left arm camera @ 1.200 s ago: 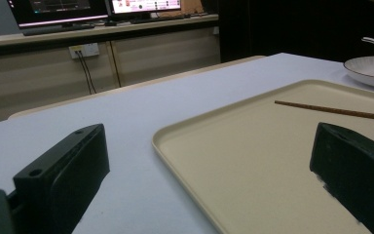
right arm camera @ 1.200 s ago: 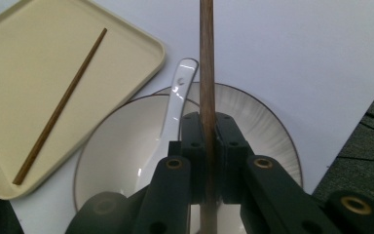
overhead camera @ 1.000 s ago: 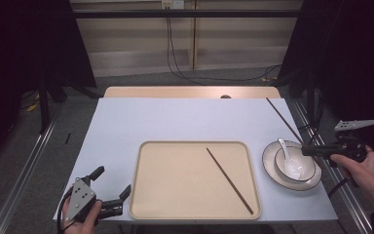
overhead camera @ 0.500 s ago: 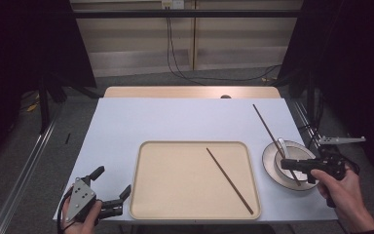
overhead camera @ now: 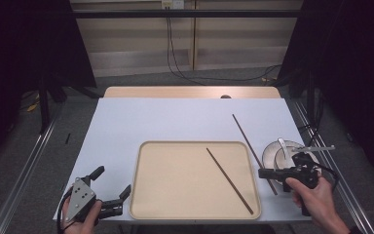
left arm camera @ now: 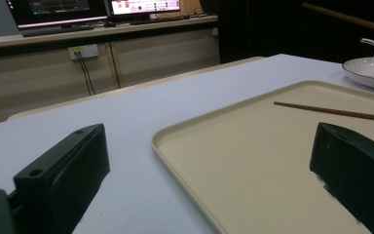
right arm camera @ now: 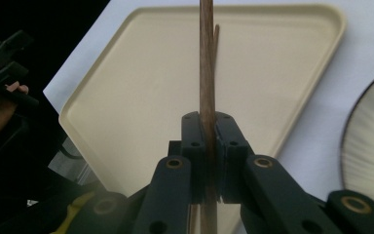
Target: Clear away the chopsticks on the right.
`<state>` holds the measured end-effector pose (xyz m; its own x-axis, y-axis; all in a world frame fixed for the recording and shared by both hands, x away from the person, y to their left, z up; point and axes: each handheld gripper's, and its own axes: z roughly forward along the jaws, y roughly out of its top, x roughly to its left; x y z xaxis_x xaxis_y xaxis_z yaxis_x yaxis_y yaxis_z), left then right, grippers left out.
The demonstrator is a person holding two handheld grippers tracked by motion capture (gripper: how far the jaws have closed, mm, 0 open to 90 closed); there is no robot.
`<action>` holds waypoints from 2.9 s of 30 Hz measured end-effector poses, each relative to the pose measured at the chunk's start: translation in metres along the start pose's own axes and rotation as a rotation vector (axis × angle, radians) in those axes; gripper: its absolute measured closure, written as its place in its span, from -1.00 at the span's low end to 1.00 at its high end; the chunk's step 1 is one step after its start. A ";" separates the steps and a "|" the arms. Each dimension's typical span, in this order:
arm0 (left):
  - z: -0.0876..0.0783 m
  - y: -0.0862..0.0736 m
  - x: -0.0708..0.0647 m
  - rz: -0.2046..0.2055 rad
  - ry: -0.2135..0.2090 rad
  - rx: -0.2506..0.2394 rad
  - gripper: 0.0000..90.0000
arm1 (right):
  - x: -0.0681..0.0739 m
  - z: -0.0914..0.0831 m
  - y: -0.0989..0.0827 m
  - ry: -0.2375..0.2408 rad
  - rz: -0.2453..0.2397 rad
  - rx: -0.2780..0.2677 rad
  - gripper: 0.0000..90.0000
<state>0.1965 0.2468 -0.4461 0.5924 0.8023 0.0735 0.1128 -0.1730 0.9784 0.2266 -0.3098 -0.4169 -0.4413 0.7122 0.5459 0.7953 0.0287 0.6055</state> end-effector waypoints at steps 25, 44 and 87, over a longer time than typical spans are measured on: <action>0.000 0.000 0.000 0.001 -0.009 -0.006 -0.98 | 0.002 0.056 -0.020 -0.024 0.084 0.152 0.89; -0.001 0.000 0.000 0.004 -0.006 -0.001 -0.98 | 0.000 0.067 -0.025 -0.070 0.081 0.243 0.87; 0.000 0.000 -0.001 -0.008 -0.017 -0.007 -0.98 | 0.006 0.035 -0.021 -0.034 -0.111 0.074 -0.53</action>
<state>0.1963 0.2461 -0.4462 0.6046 0.7941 0.0620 0.1125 -0.1622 0.9803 0.2214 -0.2822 -0.4468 -0.5152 0.7252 0.4568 0.7712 0.1597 0.6163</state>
